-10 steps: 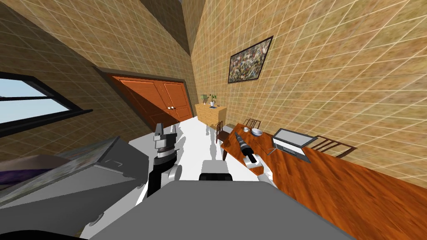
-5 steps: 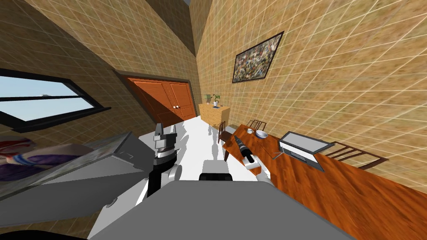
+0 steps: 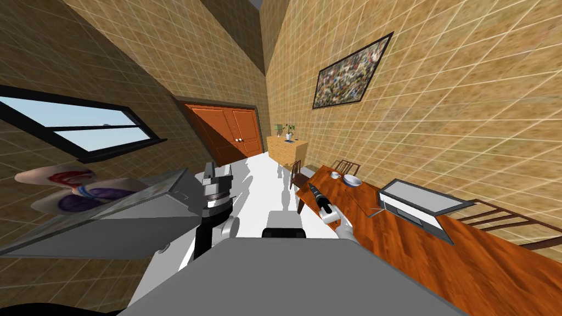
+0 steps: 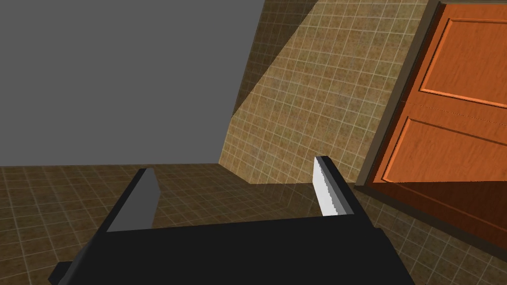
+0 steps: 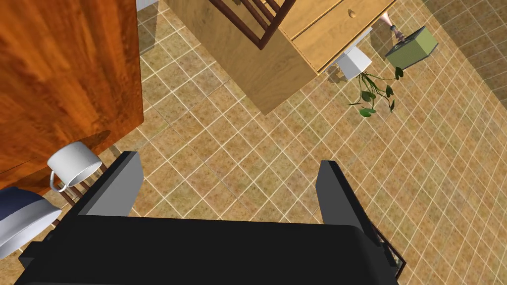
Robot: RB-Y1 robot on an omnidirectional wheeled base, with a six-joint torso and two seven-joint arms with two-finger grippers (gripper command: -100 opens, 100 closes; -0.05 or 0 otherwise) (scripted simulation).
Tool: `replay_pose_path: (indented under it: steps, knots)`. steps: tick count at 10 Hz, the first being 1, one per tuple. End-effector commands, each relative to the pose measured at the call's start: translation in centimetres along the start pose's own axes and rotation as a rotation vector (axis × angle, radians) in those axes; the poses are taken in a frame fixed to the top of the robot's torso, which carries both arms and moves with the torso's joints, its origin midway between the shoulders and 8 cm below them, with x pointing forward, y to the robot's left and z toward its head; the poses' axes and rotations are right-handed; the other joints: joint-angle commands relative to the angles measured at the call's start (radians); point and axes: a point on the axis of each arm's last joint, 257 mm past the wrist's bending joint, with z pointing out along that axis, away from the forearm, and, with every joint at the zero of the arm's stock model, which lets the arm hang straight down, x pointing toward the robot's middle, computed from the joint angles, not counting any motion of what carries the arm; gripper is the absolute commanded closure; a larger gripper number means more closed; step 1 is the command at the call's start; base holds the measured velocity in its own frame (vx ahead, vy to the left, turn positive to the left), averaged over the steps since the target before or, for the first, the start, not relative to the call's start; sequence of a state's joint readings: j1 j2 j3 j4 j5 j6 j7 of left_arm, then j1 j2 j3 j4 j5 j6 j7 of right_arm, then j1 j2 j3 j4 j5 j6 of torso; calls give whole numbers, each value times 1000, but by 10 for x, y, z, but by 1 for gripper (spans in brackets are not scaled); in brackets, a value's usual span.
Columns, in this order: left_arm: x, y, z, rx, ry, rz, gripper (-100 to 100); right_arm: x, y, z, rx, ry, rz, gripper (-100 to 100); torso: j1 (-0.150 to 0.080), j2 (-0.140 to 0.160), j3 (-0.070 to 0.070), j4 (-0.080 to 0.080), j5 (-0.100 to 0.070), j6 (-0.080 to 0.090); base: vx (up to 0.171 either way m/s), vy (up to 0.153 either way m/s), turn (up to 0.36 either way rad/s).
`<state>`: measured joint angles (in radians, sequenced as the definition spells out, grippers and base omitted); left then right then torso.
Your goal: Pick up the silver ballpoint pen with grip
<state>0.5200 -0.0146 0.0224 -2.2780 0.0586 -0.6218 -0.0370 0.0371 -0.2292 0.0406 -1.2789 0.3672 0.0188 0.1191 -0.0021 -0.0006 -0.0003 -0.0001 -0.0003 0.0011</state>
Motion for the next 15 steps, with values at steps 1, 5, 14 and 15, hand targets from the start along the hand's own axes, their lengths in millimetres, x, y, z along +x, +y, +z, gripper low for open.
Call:
replay_pose_path:
  steps: [1,5,14,15]
  knots:
    - [0,0,0,0,0,0,0,8,-23,-1,52,22,-13,-100,0,0,0,0,0,0,2,-15,83]
    - [0,0,0,0,0,0,0,27,-76,-3,183,73,-53,-100,0,0,0,0,0,0,5,-18,108]
    - [0,0,0,0,0,0,0,44,-173,-26,421,151,-122,-100,0,-1,0,0,0,1,10,-18,55]
    - [0,0,0,0,0,0,0,48,-182,-31,440,162,-123,-100,-1,-1,0,0,0,1,13,-28,39]
